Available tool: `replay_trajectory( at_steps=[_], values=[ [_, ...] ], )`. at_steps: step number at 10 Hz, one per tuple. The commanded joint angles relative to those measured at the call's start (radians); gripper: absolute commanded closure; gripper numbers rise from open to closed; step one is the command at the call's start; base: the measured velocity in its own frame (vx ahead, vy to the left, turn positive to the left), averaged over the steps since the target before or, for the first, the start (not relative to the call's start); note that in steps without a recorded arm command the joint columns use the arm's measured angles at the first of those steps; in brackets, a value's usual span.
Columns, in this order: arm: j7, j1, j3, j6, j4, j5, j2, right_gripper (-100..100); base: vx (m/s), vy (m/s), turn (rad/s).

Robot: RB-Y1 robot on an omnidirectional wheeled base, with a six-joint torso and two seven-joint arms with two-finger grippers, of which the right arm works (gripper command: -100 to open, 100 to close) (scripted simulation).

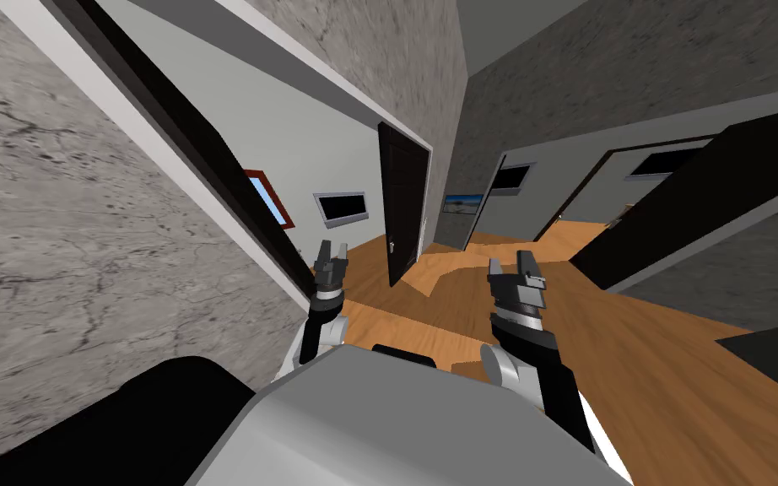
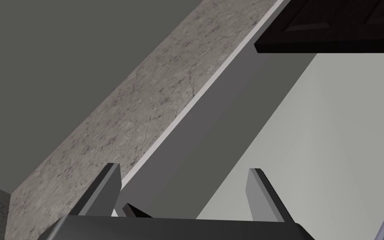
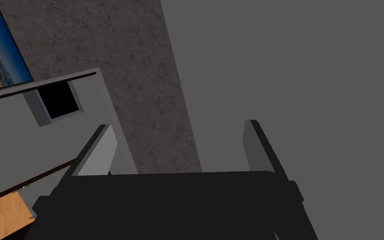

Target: Push the door open

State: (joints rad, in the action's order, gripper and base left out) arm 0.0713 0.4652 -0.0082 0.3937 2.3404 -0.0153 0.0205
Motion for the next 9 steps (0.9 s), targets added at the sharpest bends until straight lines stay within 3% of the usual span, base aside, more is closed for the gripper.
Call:
replay_trajectory(
  at_steps=[1,9],
  values=[
    [-0.002,-0.004,0.010,0.011,-0.033,-0.004,-0.013,-100,0.079,-0.056,0.169],
    [-0.011,-0.023,0.059,0.066,-0.198,-0.022,-0.065,-100,0.164,-0.021,0.146]
  ],
)
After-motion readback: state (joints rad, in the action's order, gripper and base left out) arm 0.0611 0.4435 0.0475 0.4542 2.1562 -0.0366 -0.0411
